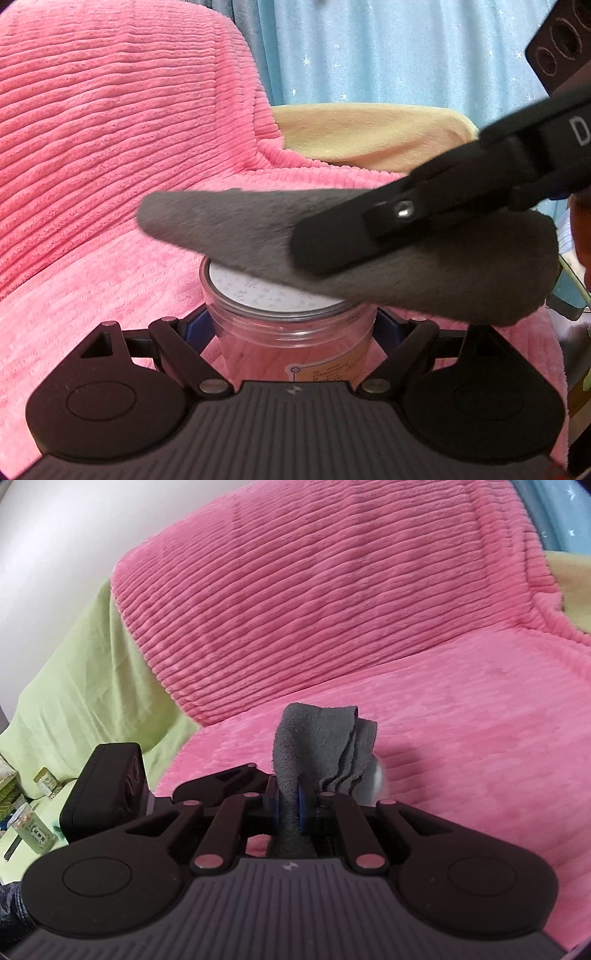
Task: Clean container
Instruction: 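Rub the cloth across the lid top with the right gripper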
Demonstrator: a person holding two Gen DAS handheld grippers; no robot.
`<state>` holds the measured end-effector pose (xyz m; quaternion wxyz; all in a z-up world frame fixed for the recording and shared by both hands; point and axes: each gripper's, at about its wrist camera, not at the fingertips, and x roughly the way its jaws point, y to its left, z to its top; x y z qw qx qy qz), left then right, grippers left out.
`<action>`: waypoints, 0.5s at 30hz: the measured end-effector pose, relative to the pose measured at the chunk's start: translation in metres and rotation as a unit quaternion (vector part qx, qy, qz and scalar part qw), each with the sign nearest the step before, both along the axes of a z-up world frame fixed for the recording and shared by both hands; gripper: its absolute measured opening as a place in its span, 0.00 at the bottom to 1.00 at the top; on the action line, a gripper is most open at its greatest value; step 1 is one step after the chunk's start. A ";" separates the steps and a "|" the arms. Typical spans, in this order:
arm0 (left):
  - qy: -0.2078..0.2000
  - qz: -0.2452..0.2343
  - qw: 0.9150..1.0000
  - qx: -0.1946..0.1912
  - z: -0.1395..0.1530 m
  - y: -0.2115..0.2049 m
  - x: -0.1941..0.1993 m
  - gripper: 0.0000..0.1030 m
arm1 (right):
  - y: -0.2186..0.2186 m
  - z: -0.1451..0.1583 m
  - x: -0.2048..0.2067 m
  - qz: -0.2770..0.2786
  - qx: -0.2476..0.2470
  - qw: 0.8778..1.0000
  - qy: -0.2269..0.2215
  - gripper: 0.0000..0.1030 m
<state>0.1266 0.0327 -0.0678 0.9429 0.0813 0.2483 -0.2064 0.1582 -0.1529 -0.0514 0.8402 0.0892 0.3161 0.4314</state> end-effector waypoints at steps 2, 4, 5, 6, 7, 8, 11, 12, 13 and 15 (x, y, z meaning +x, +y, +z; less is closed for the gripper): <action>0.001 0.000 1.000 -0.002 0.000 0.003 -0.003 0.83 | 0.009 0.003 0.001 0.011 -0.014 1.000 -0.011 0.07; 0.002 0.000 1.000 -0.005 -0.001 0.004 -0.003 0.83 | 0.016 0.008 0.000 0.025 -0.040 0.998 -0.029 0.07; 0.003 -0.001 1.000 -0.006 -0.001 0.005 -0.003 0.83 | 0.020 0.011 -0.002 0.031 -0.053 0.997 -0.038 0.07; 0.002 -0.001 1.000 -0.003 -0.001 0.005 -0.003 0.83 | 0.022 0.013 -0.003 0.036 -0.064 0.996 -0.044 0.07; 0.001 -0.002 1.000 -0.001 -0.002 0.004 -0.002 0.83 | 0.023 0.014 -0.004 0.041 -0.073 0.995 -0.048 0.07; 0.000 -0.003 1.000 0.001 -0.002 0.004 -0.003 0.83 | 0.022 0.015 -0.005 0.046 -0.079 0.995 -0.051 0.07; -0.001 -0.004 1.000 0.004 -0.003 0.004 -0.006 0.83 | 0.017 0.019 -0.006 0.051 -0.091 0.993 -0.048 0.07; -0.002 -0.004 1.000 0.006 -0.003 0.003 -0.006 0.83 | 0.014 0.021 -0.007 0.050 -0.097 0.993 -0.047 0.07; -0.003 -0.004 1.000 0.007 -0.003 0.003 -0.007 0.83 | 0.012 0.023 -0.007 0.048 -0.105 0.992 -0.048 0.07; -0.004 -0.005 1.000 0.010 -0.003 0.003 -0.009 0.83 | 0.010 0.025 -0.008 0.044 -0.120 0.990 -0.052 0.07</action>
